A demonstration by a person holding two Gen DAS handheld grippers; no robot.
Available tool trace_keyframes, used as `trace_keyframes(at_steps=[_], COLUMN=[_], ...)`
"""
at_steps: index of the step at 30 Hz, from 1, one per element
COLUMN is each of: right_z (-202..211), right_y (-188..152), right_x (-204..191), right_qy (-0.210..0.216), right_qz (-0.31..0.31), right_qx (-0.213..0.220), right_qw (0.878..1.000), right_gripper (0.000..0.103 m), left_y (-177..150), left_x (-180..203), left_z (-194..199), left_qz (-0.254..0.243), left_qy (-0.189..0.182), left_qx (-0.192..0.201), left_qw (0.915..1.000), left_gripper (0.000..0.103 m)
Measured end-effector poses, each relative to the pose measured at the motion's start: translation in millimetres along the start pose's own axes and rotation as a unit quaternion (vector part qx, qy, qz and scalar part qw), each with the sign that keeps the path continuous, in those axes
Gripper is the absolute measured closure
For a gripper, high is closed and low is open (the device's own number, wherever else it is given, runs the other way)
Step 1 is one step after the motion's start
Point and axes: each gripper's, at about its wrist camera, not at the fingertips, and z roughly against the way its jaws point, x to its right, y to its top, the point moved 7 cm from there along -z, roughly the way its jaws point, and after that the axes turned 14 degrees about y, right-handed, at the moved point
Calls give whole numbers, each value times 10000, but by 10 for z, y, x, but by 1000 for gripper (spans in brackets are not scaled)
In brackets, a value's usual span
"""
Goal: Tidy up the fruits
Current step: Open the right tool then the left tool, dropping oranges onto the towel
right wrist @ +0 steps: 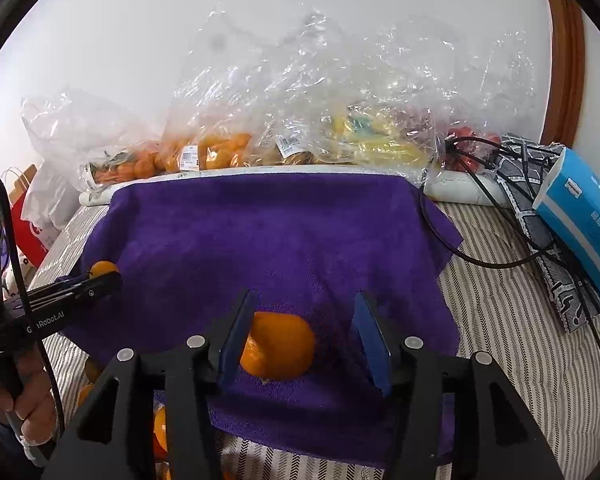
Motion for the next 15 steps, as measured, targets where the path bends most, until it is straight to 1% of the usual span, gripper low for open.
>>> trace_keyframes(at_steps=[2,6,9,12,15], right_z=[-1,-3,4,24,62], right_y=[1,0,3,19,37], right_x=[0,18,29,27,1], right_qy=[1,20,59,8,-35], right_qz=[-19,-75,-102,-87,-34], right_qx=[8,23,45,101,137], right_qw=[10000,10000,9999,9999,9999], right_gripper=[50,50,47,44,44], left_y=[5,13,16,17,36], left_x=[-3,-12,-19,-21,-21], left_z=[4,28,61,98,164], left_qz=[9,66,101,121,154], left_qy=[-4,-96,-129,-122,-116], left_qx=[27,43,86,136,227], left_qw=[10000,9999,9998,9998,9996], left_gripper=[73,66,64,64,63])
